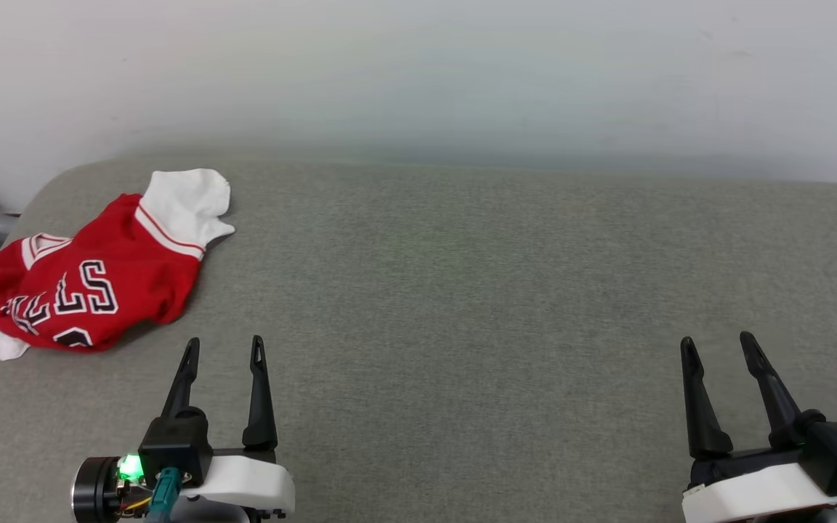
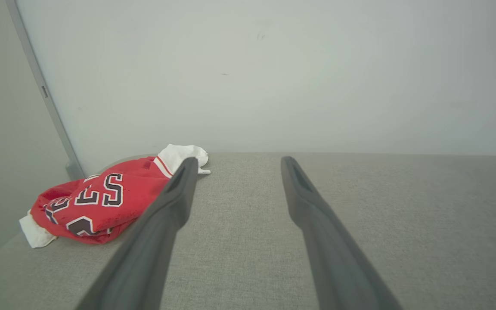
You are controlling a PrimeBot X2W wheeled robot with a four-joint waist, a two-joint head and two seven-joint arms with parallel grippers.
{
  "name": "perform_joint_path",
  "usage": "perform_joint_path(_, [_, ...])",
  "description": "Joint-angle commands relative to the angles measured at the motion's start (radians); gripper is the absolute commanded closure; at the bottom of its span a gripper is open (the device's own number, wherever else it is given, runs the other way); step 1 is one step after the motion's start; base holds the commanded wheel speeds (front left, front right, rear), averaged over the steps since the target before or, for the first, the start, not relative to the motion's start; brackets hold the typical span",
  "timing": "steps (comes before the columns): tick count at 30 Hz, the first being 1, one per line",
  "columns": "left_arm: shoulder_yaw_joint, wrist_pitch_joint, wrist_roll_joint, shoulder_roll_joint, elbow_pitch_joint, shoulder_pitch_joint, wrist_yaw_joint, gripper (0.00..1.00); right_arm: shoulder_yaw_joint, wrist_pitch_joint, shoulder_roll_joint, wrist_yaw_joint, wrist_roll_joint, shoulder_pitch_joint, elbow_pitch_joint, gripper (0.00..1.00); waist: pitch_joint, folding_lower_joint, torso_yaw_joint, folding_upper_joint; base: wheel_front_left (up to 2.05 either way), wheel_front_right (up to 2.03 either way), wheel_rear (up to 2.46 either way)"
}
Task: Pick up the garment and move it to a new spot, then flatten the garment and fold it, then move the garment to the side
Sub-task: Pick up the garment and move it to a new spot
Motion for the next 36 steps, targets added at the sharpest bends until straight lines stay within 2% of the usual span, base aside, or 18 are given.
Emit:
perform_joint_path(1, [0.002,-0.003,-0.005,-0.001,0.0,-0.006,-0.001,0.0,0.002,-0.003,0.002,-0.001,0.004,0.005,-0.001,0.0,0.003,0.0,0.018,0.0,0.0,0.0,0.0])
perform_joint_path(26, [0.048,-0.003,-0.041,-0.007,0.005,0.001,-0.015,0.0,0.035,-0.003,0.002,-0.001,-0.015,0.012,-0.007,0.0,0.003,0.0,0.317,0.0,0.0,0.0,0.0])
perform_joint_path(36, [0.065,-0.003,-0.067,-0.007,0.007,0.014,-0.017,0.0,0.043,-0.003,0.002,-0.001,-0.013,0.016,-0.006,0.0,0.006,0.0,0.399,0.0,0.0,0.0,0.0])
